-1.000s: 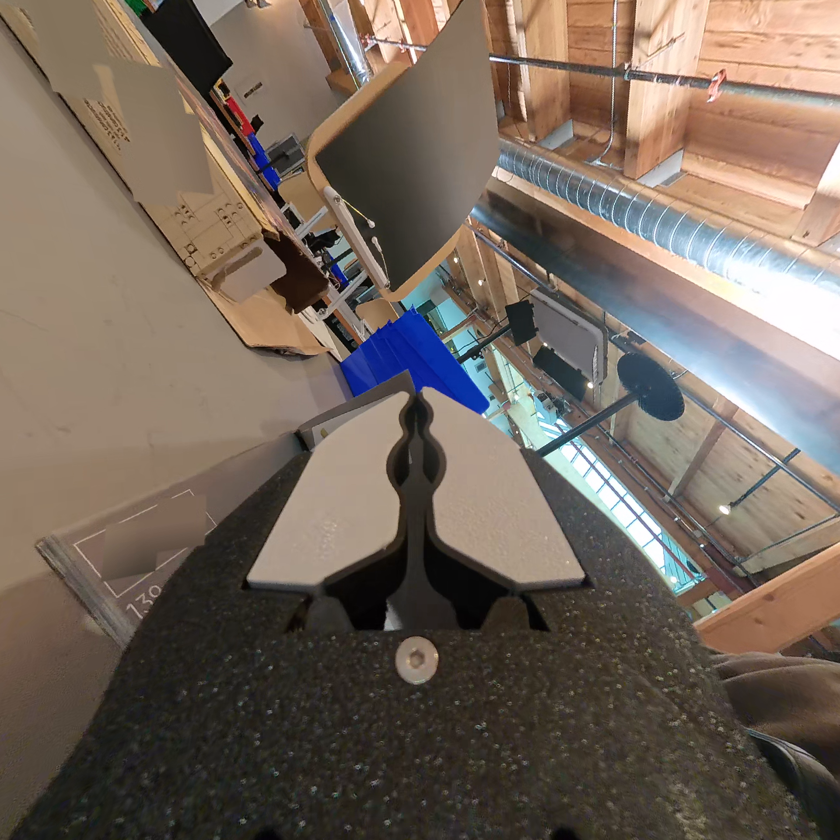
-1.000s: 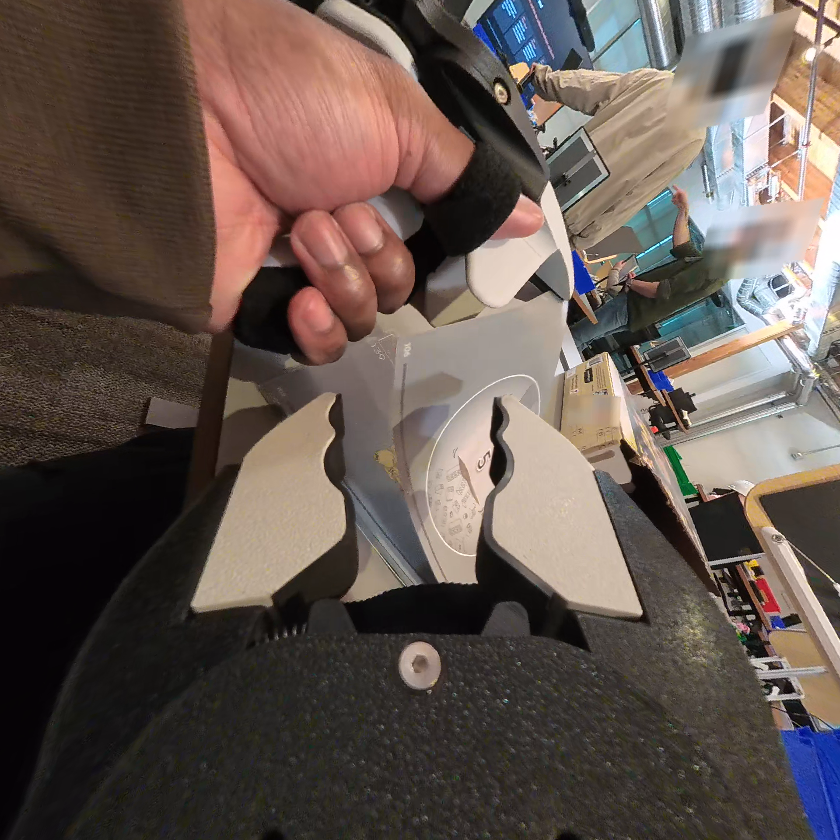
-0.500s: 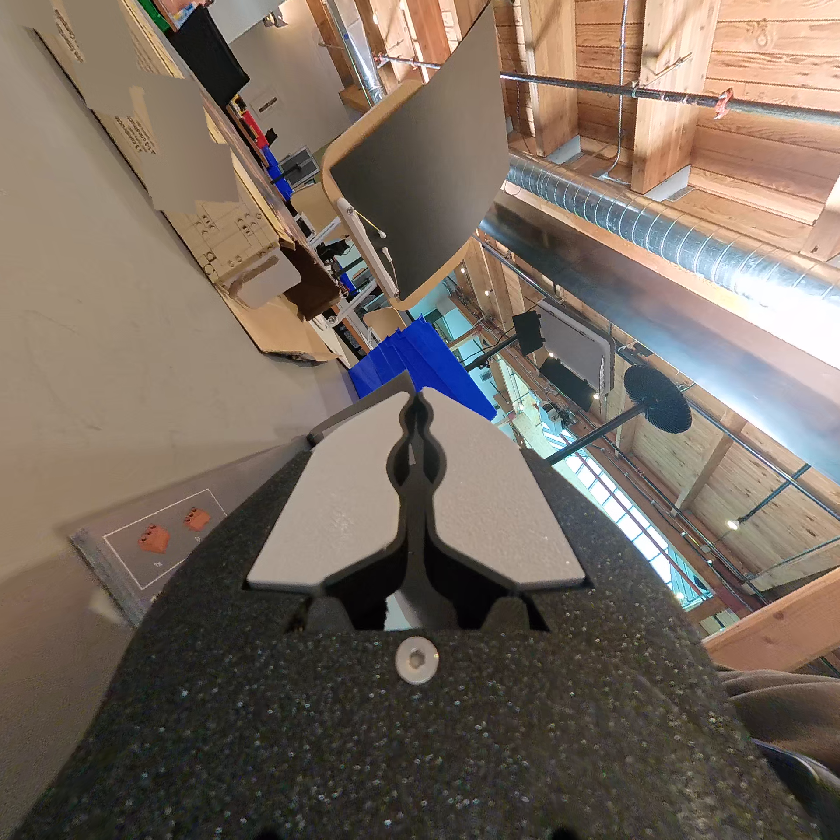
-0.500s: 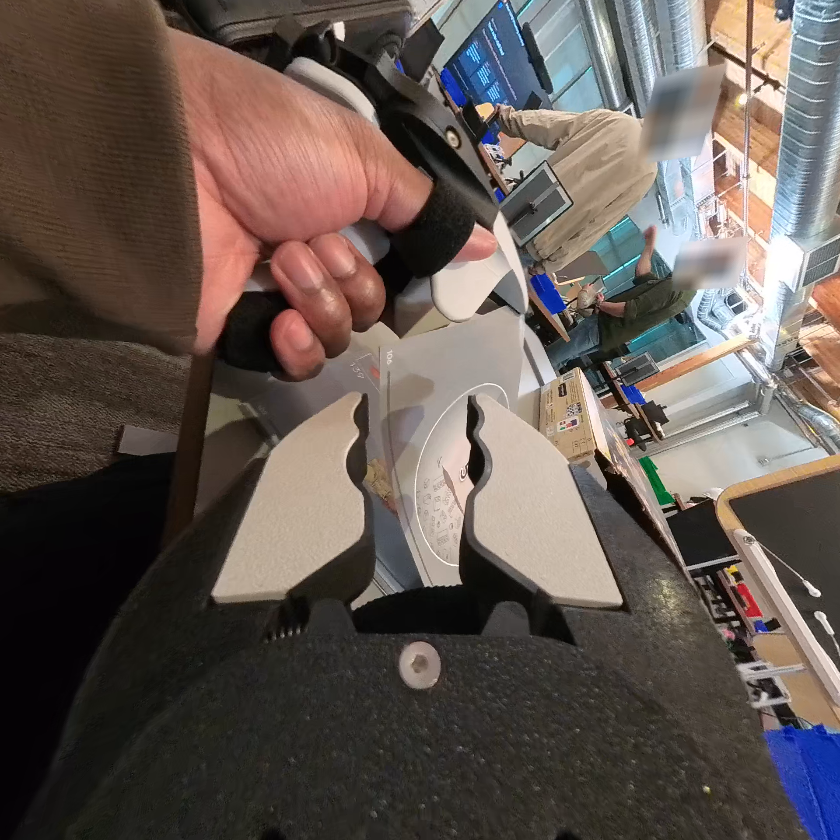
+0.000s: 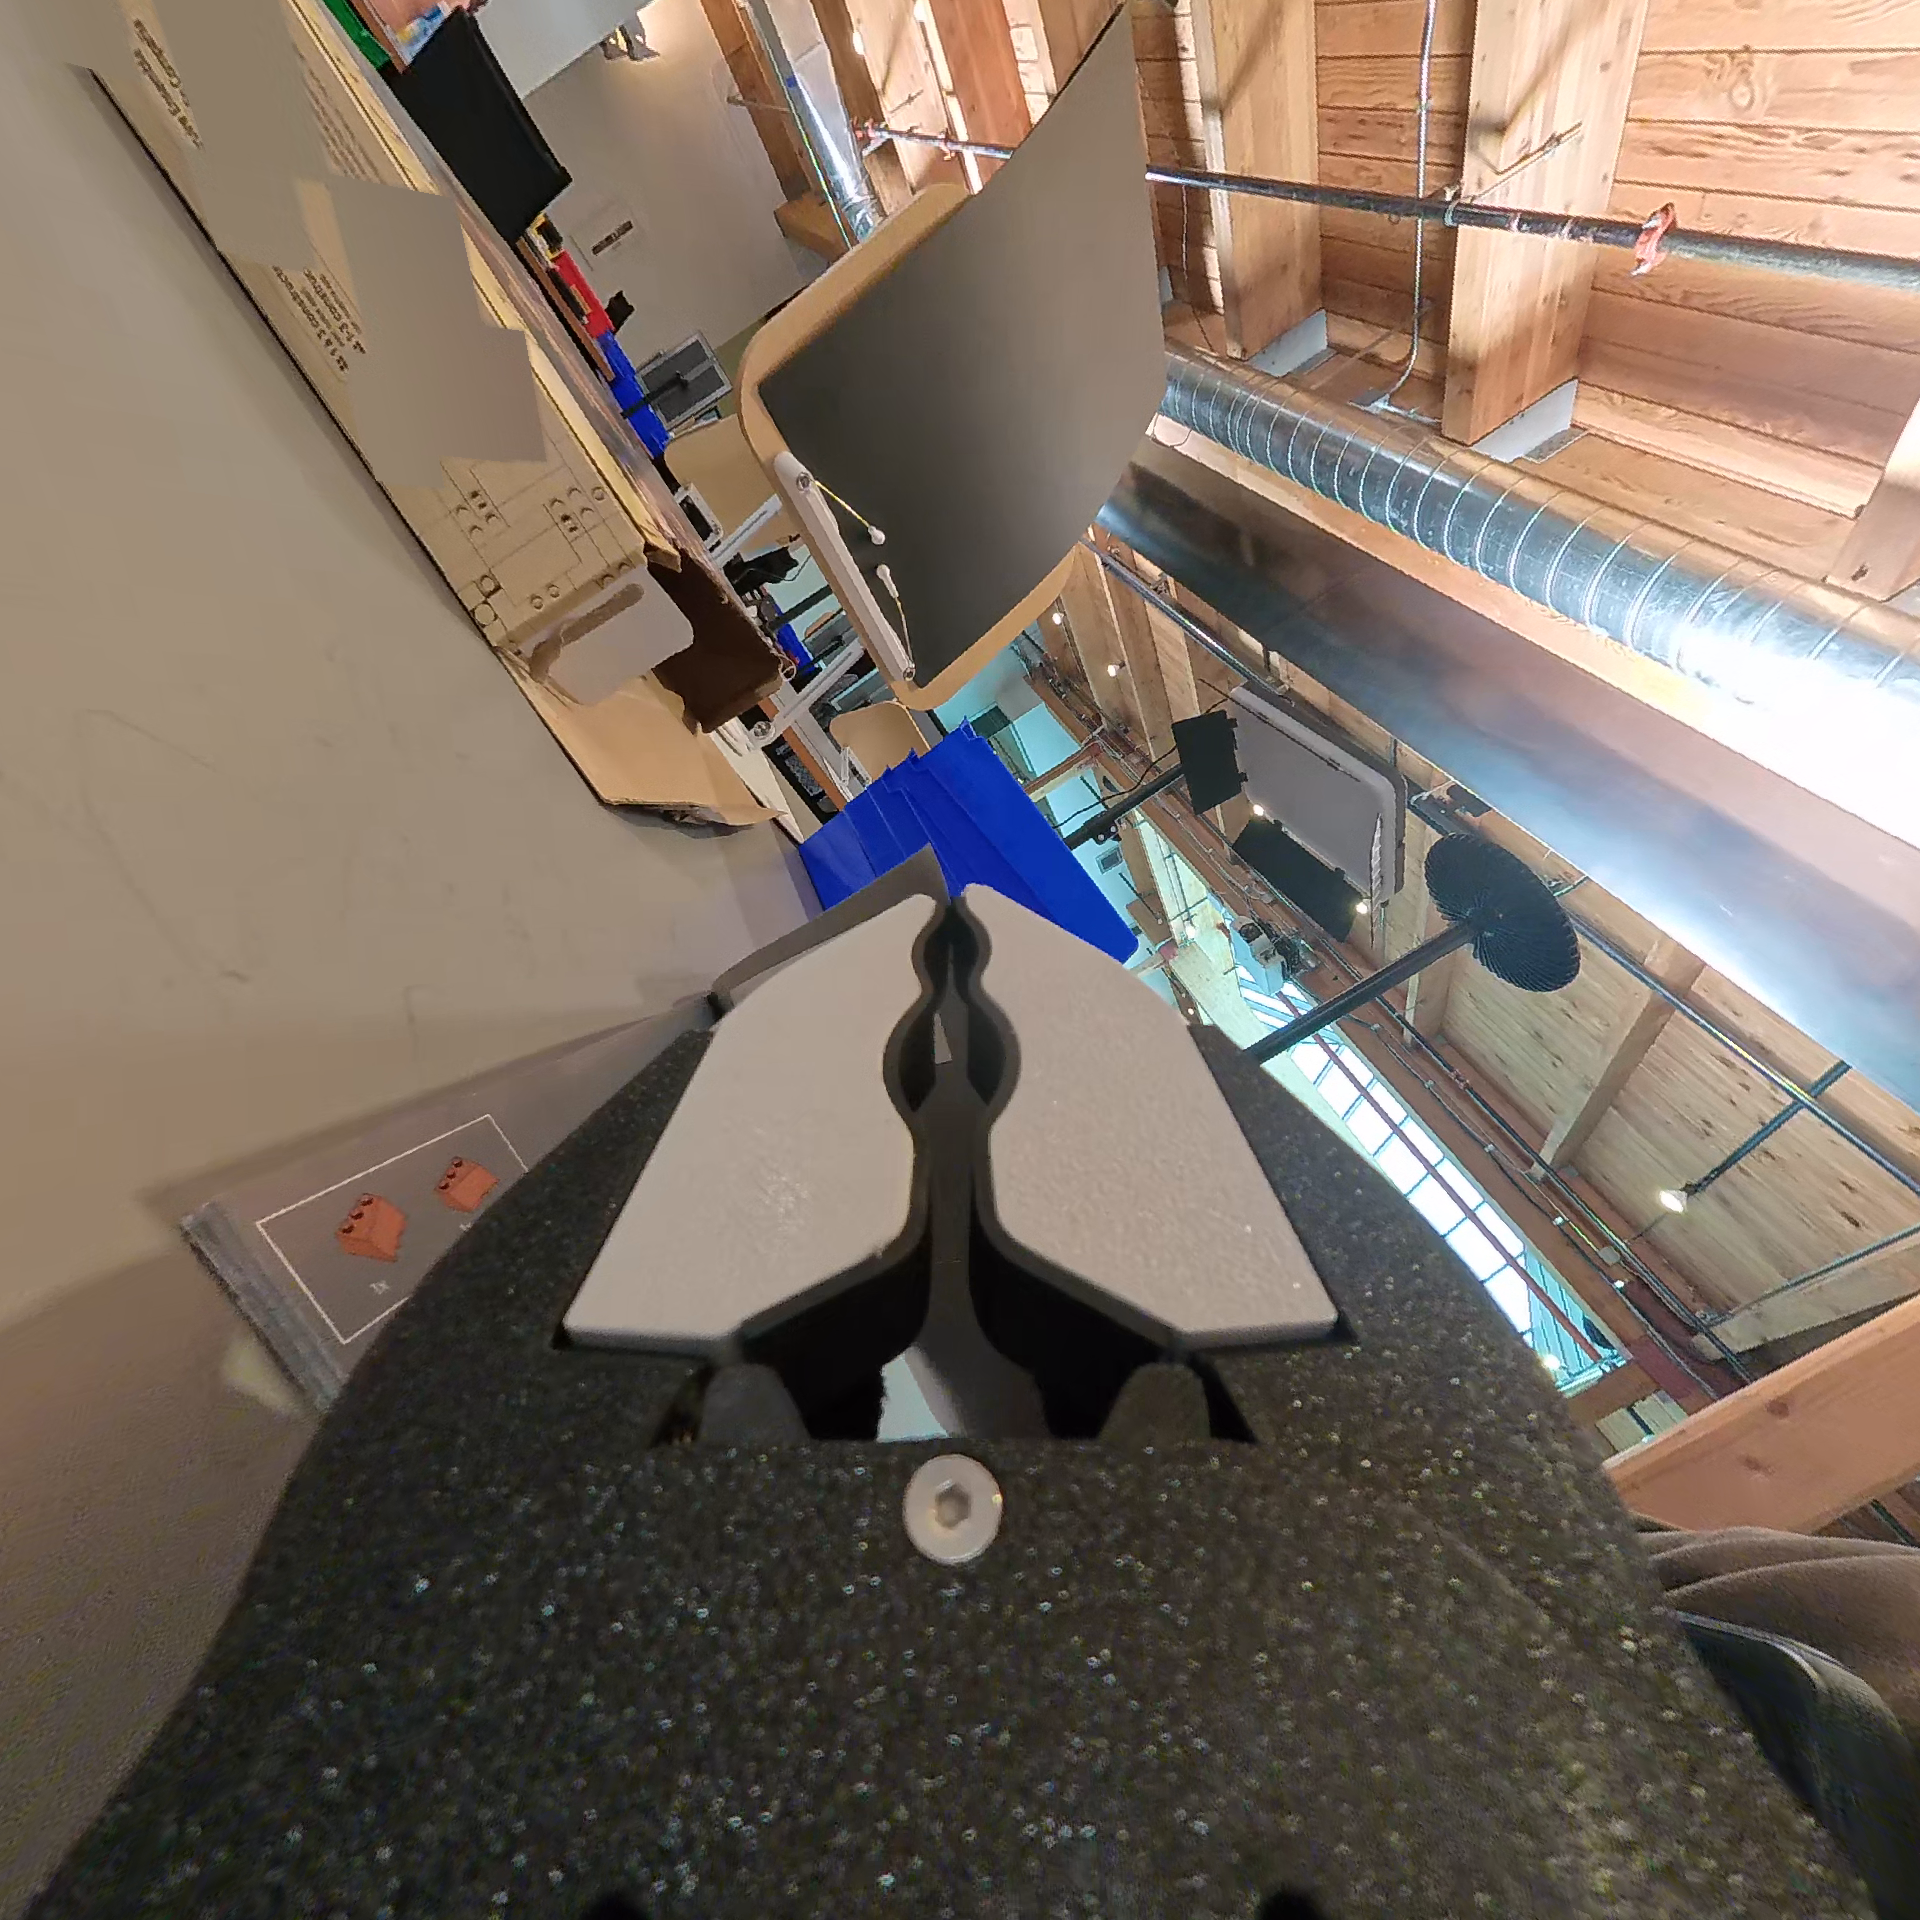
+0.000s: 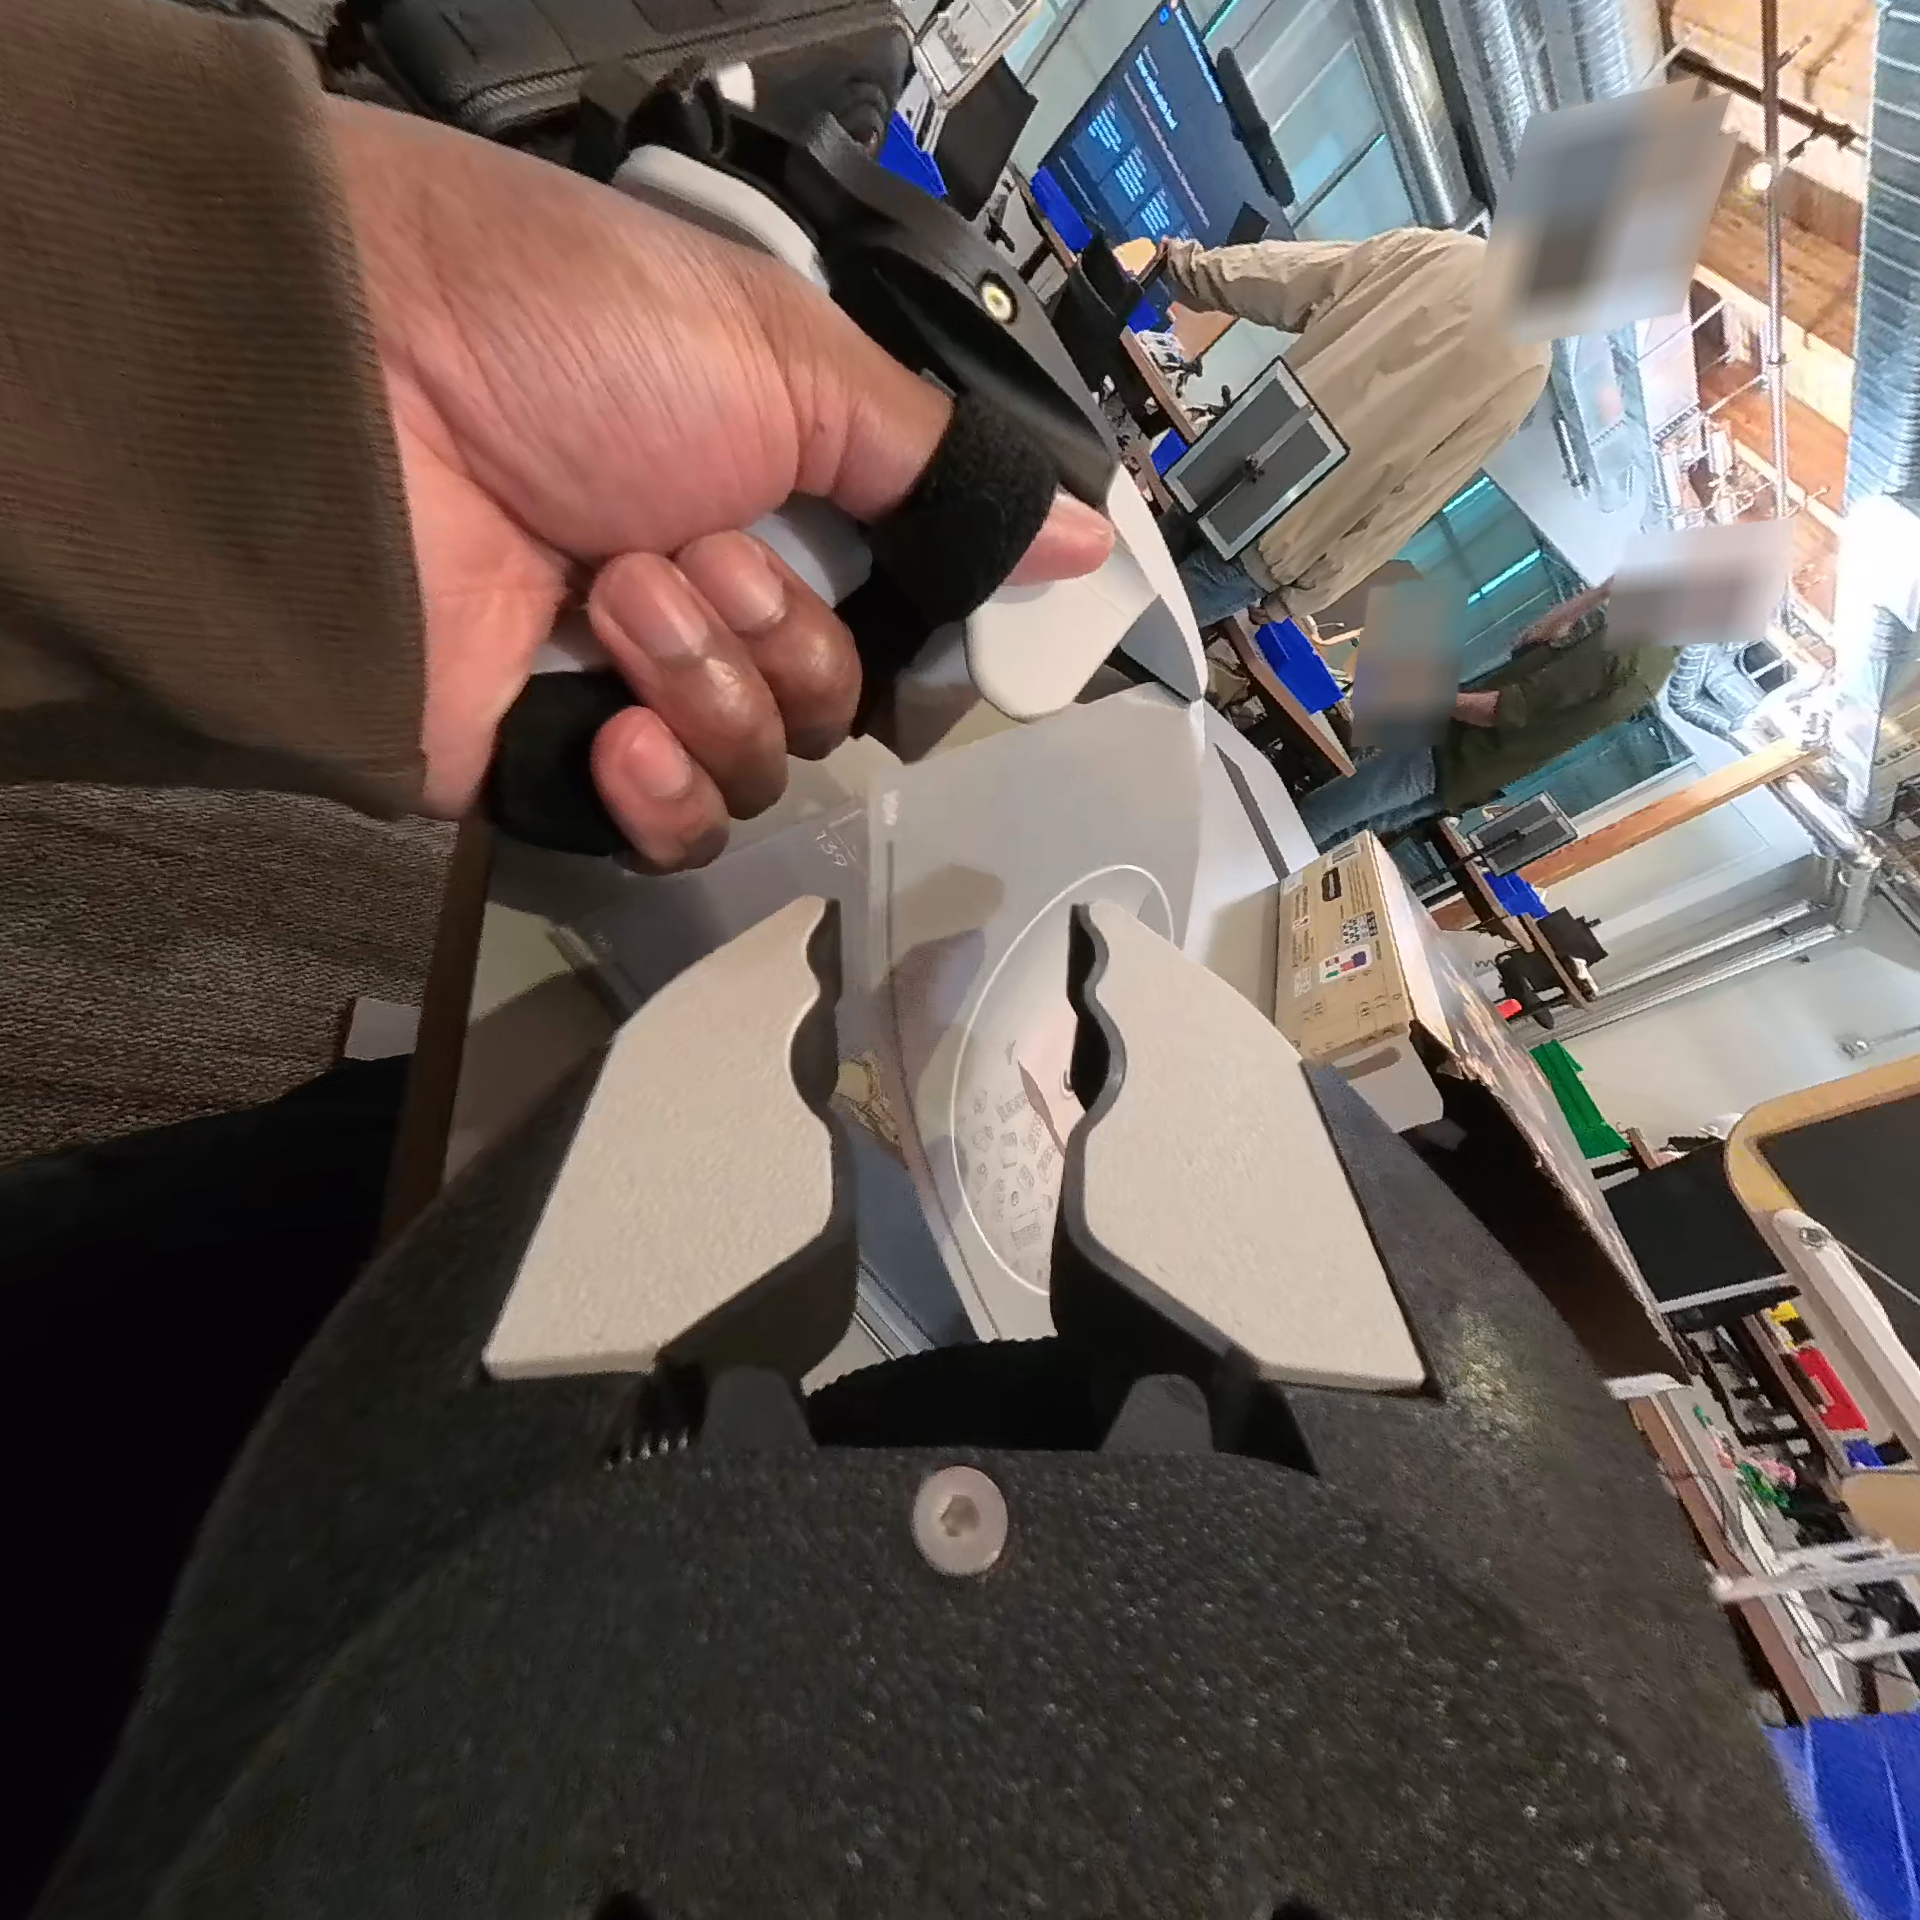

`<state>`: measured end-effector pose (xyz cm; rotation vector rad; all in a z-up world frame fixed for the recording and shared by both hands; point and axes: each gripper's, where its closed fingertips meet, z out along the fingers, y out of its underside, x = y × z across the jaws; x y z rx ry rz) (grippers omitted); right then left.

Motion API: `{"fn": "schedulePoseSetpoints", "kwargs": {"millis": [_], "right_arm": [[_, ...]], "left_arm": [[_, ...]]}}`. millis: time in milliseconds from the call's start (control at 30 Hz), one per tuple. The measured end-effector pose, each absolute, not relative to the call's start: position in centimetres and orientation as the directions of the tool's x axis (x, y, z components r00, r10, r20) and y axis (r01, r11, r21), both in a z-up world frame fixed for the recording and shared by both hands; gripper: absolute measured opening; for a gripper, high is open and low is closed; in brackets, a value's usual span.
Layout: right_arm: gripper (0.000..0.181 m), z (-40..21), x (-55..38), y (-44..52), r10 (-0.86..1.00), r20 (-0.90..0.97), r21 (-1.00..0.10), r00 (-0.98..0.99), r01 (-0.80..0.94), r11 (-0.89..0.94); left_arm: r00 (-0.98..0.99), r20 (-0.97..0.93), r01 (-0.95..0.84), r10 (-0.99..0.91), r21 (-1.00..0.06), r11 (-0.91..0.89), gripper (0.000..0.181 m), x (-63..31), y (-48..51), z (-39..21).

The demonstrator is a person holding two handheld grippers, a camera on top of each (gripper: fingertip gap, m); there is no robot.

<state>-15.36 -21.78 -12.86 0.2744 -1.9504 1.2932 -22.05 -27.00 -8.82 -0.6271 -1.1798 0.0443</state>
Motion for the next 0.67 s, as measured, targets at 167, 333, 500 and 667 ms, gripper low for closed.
{"fn": "schedulePoseSetpoints", "kwargs": {"millis": [167,333,500,667], "right_arm": [[0.044,-12.3,-14.2,-21.9,0.185,0.686,-0.707,-0.704,-0.585,0.397],[0.045,-11.3,-13.0,-21.5,0.149,0.633,-0.764,-0.760,-0.580,0.284],[0.048,-11.8,-13.8,-21.6,0.135,0.549,-0.821,-0.825,-0.500,0.276],[0.048,-11.8,-14.5,-21.5,0.152,0.512,-0.844,-0.846,-0.462,0.274]], "left_arm": [[0.399,0.844,0.282,0.359,-0.485,0.828,0.000,-22.1,-27.2,-8.9],[0.405,0.837,0.281,0.367,-0.496,0.821,0.000,-22.0,-27.3,-9.0],[0.416,0.830,0.289,0.371,-0.507,0.812,0.000,-22.0,-26.9,-8.9],[0.418,0.828,0.290,0.374,-0.511,0.809,0.000,-22.0,-26.8,-8.9]]}}
